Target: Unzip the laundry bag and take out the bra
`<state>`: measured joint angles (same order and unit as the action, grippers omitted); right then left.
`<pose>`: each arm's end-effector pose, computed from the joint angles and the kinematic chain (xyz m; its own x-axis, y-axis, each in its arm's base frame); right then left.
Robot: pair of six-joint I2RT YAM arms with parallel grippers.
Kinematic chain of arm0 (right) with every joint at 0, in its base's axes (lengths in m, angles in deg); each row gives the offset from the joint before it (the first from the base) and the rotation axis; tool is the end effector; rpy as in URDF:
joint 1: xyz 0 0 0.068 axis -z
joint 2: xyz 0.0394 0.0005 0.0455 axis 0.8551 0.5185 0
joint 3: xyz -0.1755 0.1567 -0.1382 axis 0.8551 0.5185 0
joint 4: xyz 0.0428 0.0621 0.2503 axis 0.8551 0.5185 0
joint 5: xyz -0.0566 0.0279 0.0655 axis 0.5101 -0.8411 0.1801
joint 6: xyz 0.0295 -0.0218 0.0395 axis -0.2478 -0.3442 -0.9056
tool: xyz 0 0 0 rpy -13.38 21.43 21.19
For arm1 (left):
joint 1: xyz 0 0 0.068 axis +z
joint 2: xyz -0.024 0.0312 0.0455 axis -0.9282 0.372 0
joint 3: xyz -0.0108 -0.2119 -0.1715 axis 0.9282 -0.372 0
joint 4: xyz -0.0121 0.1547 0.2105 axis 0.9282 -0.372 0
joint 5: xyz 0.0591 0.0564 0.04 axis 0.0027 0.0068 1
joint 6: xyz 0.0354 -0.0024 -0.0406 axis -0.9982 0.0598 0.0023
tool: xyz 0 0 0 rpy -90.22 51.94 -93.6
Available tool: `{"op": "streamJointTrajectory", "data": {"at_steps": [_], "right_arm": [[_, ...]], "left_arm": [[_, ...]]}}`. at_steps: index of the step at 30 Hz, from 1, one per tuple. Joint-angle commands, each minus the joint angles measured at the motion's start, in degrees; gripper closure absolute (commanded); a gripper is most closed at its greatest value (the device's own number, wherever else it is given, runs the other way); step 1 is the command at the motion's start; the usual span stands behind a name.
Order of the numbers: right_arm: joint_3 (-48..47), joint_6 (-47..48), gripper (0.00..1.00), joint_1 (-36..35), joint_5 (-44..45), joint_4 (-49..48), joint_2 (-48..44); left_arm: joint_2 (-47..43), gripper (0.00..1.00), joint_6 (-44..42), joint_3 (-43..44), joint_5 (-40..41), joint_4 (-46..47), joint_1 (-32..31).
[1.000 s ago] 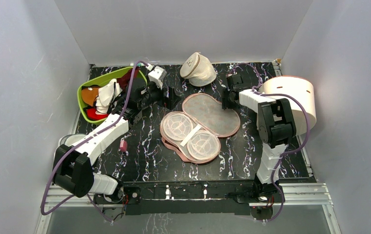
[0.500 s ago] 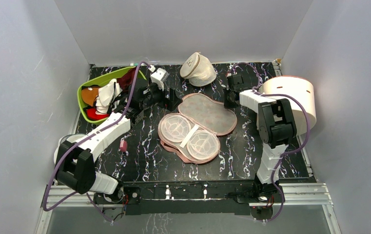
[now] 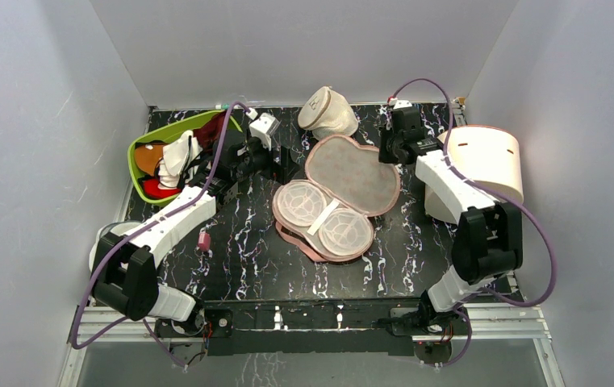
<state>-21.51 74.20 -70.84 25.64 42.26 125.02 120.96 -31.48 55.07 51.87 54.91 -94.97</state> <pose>0.3558 0.0744 0.2707 -0.7167 0.0314 -0.6966 -0.0482 0.9944 0.0944 0.2896 -0.1598 0.3116 -0.2529 0.0142 -0.9674 0.6965 0.6966 -0.1719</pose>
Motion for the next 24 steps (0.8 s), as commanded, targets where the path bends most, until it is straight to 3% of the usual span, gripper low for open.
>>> {"op": "streamJointTrajectory", "data": {"at_steps": [1,10,16,24], "right_arm": [[0.15,-0.04,1.00,-2.78,0.73,0.03,-5.09],[-0.03,0.48,1.00,-12.83,3.47,2.49,-9.38],[0.40,0.47,1.00,-18.24,2.51,4.14,-11.02],[4.54,-3.37,1.00,-23.00,-6.81,1.62,-11.97]], "left_arm": [[-1.35,0.14,-1.42,2.16,0.86,-0.37,-0.16],[-4.27,0.15,-2.59,1.47,10.86,-1.73,-0.12],[-6.84,0.12,-2.61,0.94,22.58,-3.17,-0.09],[-8.13,0.09,-3.36,0.17,27.76,-2.90,-0.09]]}}
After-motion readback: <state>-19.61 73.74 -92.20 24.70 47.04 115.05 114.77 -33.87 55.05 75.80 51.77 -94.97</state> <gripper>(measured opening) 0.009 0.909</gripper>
